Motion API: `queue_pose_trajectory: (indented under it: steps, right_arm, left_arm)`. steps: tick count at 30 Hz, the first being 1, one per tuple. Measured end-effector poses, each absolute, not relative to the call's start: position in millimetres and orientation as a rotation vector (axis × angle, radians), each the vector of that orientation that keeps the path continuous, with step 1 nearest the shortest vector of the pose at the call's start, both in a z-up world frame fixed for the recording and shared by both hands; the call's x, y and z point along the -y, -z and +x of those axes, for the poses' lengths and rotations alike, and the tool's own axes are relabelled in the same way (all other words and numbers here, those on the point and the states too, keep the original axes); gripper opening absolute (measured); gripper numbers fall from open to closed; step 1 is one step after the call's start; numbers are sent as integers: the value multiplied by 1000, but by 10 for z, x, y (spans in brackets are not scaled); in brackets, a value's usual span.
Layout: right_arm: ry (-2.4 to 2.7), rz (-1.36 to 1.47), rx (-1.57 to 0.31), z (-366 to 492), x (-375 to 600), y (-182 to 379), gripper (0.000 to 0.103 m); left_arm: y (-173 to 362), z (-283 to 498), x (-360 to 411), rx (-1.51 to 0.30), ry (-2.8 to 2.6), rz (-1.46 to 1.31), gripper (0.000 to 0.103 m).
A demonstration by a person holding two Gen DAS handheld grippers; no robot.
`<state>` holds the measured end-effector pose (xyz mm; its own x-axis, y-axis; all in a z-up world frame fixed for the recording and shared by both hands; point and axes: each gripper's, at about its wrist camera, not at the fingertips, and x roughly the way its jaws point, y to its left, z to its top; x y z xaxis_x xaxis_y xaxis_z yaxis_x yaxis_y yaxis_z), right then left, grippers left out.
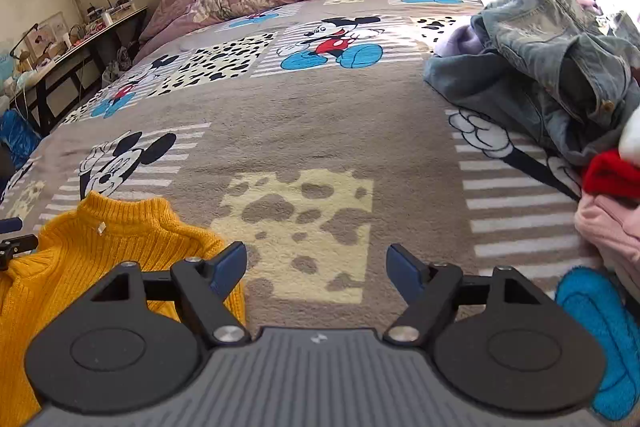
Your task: Fold clothes
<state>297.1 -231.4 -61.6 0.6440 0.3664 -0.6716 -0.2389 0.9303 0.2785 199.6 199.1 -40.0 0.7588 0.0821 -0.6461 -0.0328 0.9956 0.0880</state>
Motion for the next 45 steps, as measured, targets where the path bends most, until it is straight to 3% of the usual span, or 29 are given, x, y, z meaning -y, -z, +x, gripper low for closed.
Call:
queue_pose_trajectory:
  steps: [6, 18, 32, 33, 35, 36, 38, 42, 45]
  right_arm:
    - [-310, 344, -813, 2181, 2616, 804, 77]
    - [-230, 621, -806, 1097, 2869, 1101, 77]
    - [-164, 576, -789, 776, 2531, 1192, 76]
    - [-171, 572, -789, 789, 2493, 1191, 72]
    - [-175, 563, -790, 822, 2431, 1191, 57]
    - [-168, 555, -790, 845, 2412, 1187, 42]
    - [-156, 545, -788, 882, 2416, 1180, 21]
    - [-137, 507, -750, 917, 2478, 1078, 9]
    - [-108, 521, -696, 966, 2656, 950, 8]
  left_arm:
    - [256, 1226, -2043, -632, -116, -148, 66]
    - [523, 0, -2120, -636, -148, -634, 66]
    - [1006, -319, -2244, -624, -126, -1030, 60]
    - [1018, -308, -2232, -618, -121, -1047, 56]
    - [1037, -283, -2206, -607, -118, -1061, 28]
    - [1006, -279, -2195, -593, -118, -1036, 25]
    - [914, -276, -2169, -559, -117, -964, 24]
    - [606, -268, -2176, -472, -137, -763, 21]
    - [421, -244, -2310, -425, -158, -680, 20]
